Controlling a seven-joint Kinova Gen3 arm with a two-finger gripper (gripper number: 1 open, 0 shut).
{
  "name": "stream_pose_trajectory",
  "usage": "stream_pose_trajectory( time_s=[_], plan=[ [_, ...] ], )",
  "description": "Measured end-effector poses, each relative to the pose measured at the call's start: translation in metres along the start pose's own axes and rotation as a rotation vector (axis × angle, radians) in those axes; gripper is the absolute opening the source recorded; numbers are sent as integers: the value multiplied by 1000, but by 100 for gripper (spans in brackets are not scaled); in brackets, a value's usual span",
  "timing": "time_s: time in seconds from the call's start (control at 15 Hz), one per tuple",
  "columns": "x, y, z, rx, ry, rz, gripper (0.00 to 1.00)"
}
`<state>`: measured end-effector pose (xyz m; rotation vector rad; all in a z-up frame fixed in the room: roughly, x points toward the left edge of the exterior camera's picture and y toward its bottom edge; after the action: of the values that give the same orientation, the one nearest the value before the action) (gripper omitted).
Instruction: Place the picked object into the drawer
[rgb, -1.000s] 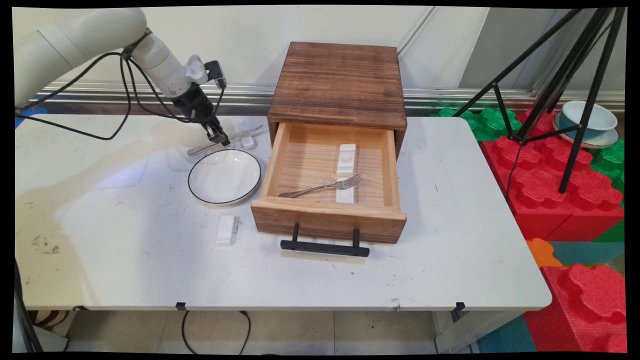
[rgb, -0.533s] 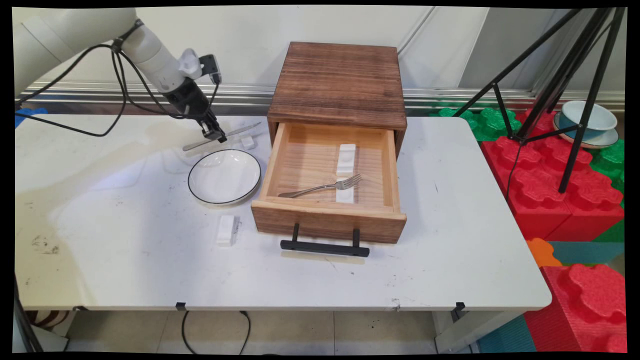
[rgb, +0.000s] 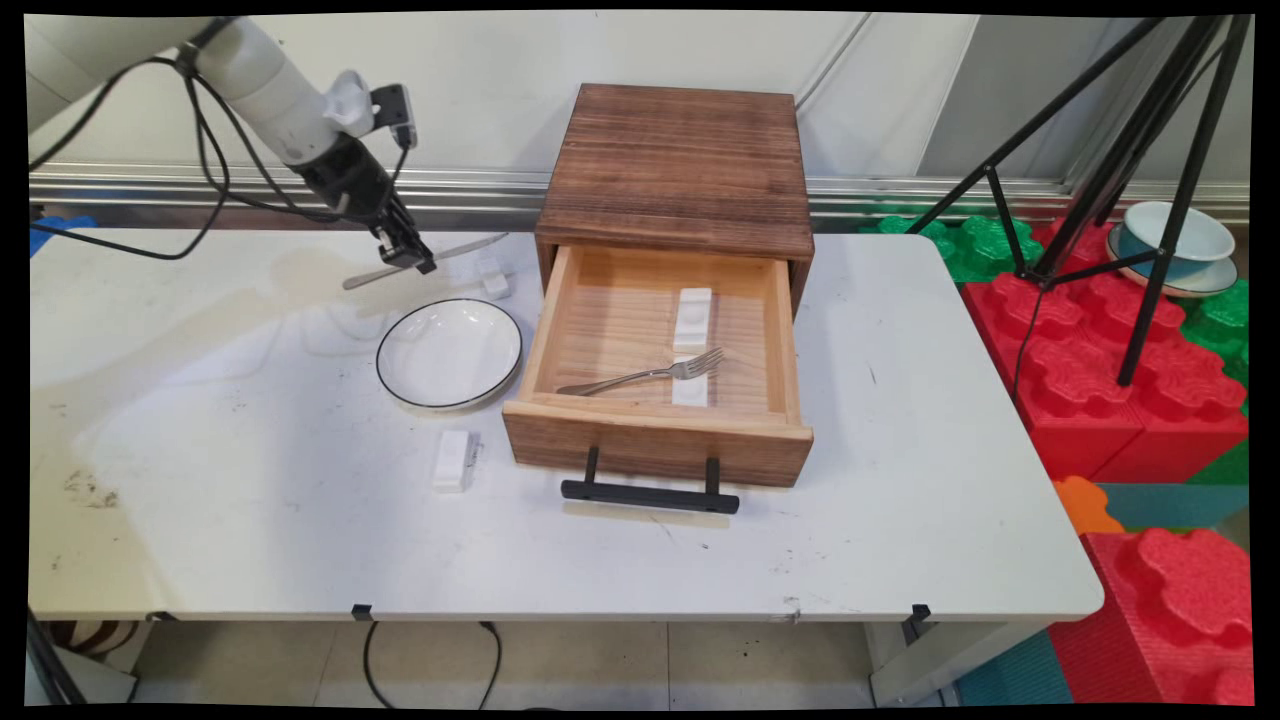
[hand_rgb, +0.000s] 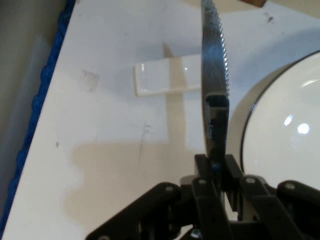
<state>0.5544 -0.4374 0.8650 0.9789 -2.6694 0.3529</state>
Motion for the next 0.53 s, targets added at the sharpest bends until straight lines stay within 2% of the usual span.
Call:
stream_pose_trajectory(
  time_s=[0.53],
  plan=[
    [-4,22,-55,-21,34,32,0]
  ],
)
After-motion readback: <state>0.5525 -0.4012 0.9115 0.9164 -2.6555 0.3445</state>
